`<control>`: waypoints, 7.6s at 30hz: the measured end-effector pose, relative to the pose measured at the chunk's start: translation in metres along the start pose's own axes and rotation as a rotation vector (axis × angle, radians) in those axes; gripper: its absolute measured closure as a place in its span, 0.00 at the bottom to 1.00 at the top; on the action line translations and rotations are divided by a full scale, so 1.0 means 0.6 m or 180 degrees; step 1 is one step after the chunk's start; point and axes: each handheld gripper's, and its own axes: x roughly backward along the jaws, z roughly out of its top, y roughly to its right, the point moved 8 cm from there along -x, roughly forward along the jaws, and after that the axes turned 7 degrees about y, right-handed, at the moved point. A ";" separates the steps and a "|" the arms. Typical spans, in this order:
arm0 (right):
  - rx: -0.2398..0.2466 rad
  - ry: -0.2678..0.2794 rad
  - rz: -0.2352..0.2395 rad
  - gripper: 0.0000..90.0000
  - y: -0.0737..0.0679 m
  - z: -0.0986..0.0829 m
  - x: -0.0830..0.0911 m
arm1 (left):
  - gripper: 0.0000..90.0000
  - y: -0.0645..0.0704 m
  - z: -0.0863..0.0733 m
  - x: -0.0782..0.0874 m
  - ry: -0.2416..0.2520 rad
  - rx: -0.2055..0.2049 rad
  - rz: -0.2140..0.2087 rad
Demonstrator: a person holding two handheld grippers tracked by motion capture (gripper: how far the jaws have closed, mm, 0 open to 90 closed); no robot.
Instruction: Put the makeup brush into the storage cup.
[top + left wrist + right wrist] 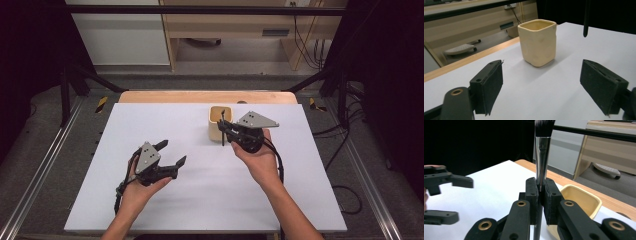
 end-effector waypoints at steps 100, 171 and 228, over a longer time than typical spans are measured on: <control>-0.0022 0.0381 -0.0733 0.93 0.123 0.068 -0.065 | 0.04 -0.073 -0.040 0.045 0.0176 0.0179 -0.0010; -0.0044 0.0308 -0.0717 0.93 0.114 0.031 -0.113 | 0.03 -0.067 -0.004 0.064 0.0675 0.0122 -0.0117; -0.0197 0.0072 -0.0660 0.93 0.113 -0.053 -0.125 | 0.03 -0.063 -0.004 0.062 0.0670 0.0091 -0.0153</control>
